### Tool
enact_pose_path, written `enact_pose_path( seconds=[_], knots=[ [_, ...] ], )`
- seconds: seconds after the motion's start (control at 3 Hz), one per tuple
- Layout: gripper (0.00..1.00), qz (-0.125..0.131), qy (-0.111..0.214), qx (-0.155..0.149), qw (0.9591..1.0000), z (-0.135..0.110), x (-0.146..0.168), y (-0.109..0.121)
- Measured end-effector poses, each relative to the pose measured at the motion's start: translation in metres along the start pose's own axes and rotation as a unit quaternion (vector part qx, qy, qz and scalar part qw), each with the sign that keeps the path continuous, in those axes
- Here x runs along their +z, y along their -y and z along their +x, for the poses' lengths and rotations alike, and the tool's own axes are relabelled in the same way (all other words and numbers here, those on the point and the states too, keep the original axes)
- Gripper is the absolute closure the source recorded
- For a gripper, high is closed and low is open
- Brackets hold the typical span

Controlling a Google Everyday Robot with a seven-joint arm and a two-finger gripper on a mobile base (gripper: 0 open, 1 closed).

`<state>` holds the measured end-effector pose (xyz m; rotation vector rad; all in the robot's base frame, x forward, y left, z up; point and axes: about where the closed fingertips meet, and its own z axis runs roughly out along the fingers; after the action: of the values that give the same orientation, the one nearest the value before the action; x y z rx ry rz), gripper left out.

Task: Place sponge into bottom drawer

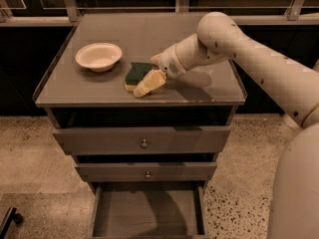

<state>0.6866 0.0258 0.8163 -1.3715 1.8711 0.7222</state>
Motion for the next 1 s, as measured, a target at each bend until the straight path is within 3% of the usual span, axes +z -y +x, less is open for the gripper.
enact_pose_path(
  seconds=[1.0],
  knots=[
    [0.87,0.000,0.000,0.000,1.0000,-0.0001,0.0000,0.0000]
  ],
)
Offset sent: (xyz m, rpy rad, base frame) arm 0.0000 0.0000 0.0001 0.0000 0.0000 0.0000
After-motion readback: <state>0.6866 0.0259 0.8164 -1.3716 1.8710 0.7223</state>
